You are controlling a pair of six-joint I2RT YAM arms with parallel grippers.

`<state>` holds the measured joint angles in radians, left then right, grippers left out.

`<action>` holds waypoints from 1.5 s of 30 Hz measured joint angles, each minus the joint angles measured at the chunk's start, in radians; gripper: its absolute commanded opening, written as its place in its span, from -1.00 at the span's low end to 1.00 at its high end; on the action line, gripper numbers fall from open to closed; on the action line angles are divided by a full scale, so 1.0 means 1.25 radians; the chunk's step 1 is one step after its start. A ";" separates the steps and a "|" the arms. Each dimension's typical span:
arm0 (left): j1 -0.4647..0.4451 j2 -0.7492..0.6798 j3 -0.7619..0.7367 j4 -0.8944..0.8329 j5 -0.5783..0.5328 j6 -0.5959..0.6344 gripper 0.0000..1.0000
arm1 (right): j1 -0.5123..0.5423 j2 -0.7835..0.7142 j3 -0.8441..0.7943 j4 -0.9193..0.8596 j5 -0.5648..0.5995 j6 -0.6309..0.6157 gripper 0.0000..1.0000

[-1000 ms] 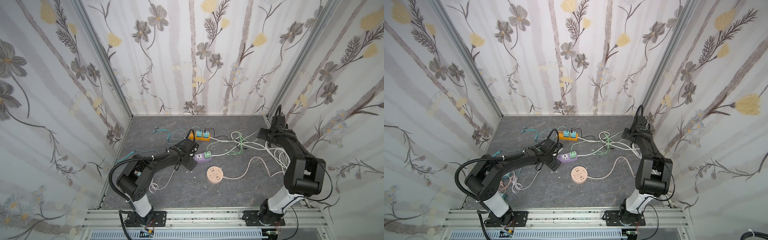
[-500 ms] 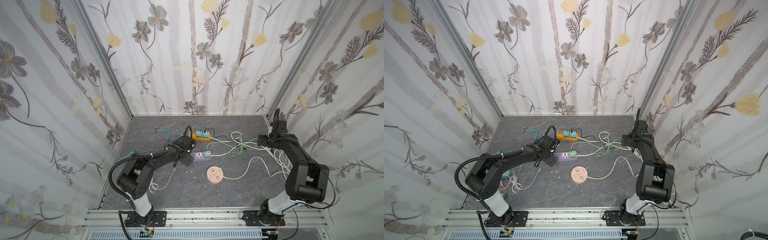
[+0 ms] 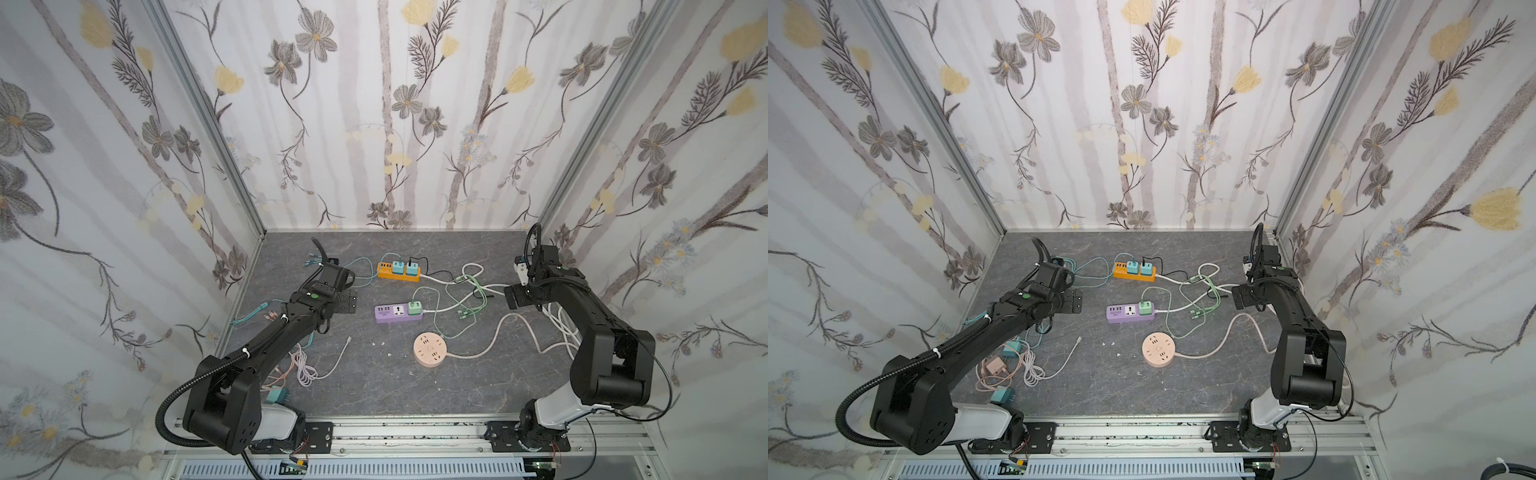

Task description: Insert the plug

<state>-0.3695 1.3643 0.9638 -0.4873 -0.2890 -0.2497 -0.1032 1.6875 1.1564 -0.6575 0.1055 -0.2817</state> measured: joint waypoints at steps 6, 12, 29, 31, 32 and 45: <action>0.123 -0.046 -0.020 -0.147 -0.060 -0.233 1.00 | -0.002 -0.183 -0.069 0.135 0.022 0.094 0.99; 0.227 -0.146 -0.141 -0.237 -0.027 -0.410 1.00 | -0.040 -0.301 -0.093 0.236 0.101 0.291 0.99; 0.230 0.038 -0.224 -0.076 0.272 -0.496 1.00 | -0.108 -0.427 -0.212 0.334 -0.010 0.568 0.99; 0.230 0.100 -0.172 -0.038 0.274 -0.479 1.00 | -0.108 -0.424 -0.212 0.335 -0.034 0.568 0.99; 0.230 0.129 -0.145 -0.017 0.276 -0.465 1.00 | -0.108 -0.422 -0.212 0.337 -0.046 0.567 0.99; 0.226 0.288 0.085 0.102 0.314 -0.365 1.00 | -0.102 -0.403 -0.210 0.336 -0.143 0.565 0.99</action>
<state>-0.0864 1.7241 1.0698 -0.3595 0.1040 -0.7055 -0.2310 1.1839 0.8936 -0.2371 -0.0738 0.4252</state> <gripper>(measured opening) 0.997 0.994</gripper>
